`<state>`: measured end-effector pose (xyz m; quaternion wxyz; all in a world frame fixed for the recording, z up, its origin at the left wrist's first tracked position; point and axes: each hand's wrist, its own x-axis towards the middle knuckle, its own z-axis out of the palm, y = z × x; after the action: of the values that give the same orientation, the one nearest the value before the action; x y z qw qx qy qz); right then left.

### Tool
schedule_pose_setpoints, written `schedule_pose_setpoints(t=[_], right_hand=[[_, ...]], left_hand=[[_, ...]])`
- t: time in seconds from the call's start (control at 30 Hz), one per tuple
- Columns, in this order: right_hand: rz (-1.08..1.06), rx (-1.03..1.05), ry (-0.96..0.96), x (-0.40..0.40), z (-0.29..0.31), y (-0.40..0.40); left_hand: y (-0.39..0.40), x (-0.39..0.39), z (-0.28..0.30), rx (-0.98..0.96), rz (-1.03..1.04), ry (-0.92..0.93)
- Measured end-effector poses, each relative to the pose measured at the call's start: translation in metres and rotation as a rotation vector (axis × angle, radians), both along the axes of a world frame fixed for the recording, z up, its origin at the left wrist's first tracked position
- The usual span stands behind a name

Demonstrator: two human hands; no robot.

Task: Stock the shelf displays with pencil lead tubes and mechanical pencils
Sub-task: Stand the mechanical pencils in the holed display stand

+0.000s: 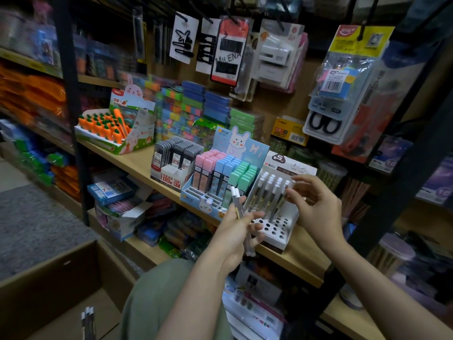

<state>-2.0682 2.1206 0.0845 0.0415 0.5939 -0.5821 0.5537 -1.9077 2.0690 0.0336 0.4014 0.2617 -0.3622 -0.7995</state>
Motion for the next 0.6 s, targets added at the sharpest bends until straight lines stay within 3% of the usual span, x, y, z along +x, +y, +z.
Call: schedule_pose_setpoints(t=[0.27,0.47,0.6], right_hand=[[-0.108,0.046,0.14,-0.005,-0.004,-0.01],[-0.172,0.041,0.236,-0.004,-0.008,-0.017],[-0.179,0.085,0.244,-0.003,-0.012,-0.015]], left_hand=[[-0.001,0.0,-0.001,-0.007,-0.005,-0.117],[0.002,0.003,0.0,-0.051,-0.036,0.003],[0.002,0.004,-0.002,-0.119,-0.036,-0.04]])
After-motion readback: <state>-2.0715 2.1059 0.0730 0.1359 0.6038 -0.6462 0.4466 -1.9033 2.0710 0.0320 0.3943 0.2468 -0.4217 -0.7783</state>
